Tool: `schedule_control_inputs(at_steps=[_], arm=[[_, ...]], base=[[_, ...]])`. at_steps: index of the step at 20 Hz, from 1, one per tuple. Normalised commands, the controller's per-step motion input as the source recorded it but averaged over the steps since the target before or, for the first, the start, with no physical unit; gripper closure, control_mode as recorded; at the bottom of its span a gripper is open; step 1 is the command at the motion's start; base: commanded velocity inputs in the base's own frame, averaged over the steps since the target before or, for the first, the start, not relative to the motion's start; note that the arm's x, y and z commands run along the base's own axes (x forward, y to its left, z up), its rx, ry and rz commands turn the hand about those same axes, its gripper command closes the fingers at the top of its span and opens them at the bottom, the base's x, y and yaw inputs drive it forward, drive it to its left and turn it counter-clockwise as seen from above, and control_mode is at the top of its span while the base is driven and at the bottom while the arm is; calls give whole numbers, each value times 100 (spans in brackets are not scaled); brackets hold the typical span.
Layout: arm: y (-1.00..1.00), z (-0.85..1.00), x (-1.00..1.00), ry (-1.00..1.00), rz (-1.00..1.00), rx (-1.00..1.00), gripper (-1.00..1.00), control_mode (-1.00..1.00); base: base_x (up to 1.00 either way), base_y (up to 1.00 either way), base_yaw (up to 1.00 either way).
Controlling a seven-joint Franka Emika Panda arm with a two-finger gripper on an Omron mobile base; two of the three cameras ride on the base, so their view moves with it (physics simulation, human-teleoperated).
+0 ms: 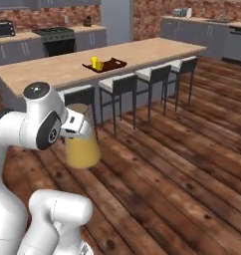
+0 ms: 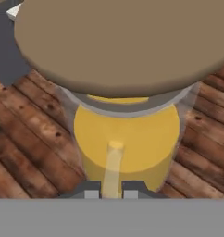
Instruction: There is a tray on the dining counter. Grab the cup, mug, and pitcher and place them on the tray. The pitcher may be placed next to the tray if it cannot fit the tray.
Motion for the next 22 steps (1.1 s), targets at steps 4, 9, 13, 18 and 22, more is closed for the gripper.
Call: schedule_control_inputs(at_steps=[4,9,13,18,22], arm=[[0,0,0,0,0,0,100,100],[0,0,0,0,0,0,100,100],[0,0,0,0,0,0,100,100],[0,0,0,0,0,0,100,100],[0,0,0,0,0,0,100,100]], base=[[84,-81,62],[69,-89,58],[66,-99,52],[58,-99,48],[56,-100,43]])
